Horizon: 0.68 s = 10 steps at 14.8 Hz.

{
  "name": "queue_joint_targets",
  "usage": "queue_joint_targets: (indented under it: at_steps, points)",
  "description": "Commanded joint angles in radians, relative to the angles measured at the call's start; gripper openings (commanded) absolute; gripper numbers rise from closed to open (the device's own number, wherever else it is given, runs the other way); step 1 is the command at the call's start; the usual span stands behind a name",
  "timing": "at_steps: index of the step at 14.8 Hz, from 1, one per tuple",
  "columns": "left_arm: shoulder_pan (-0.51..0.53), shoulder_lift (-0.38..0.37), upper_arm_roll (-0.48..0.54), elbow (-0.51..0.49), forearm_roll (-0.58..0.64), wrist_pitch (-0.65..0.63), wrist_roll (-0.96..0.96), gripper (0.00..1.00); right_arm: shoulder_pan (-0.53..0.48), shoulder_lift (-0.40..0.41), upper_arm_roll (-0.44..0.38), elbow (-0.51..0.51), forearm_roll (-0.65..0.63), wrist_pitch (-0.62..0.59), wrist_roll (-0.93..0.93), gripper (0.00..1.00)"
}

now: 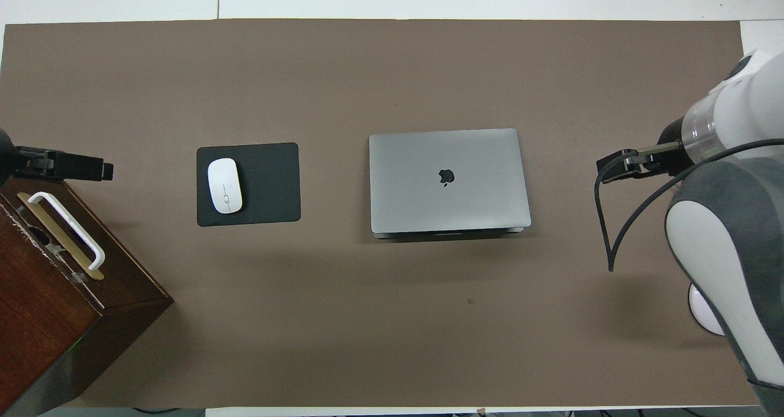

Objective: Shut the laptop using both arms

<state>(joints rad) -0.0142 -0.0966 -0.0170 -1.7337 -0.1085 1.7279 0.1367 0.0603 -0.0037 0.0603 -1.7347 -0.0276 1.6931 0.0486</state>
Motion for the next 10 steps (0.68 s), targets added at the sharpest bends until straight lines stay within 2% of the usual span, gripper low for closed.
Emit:
queue_joint_targets:
  at_steps: [1,4,10]
  points:
    - [0.014,0.077,-0.011,0.085,0.041,-0.039,-0.058,1.0,-0.025,-0.01,0.001,0.0,-0.006,0.014,-0.023,1.0]
    - [0.0,0.077,-0.015,0.074,0.095,-0.019,-0.078,1.0,-0.034,-0.002,0.001,0.007,-0.006,0.014,-0.023,1.0]
    - [0.002,0.064,-0.015,0.063,0.095,-0.011,-0.071,1.0,-0.031,-0.001,0.001,0.007,-0.006,0.016,-0.023,1.0]
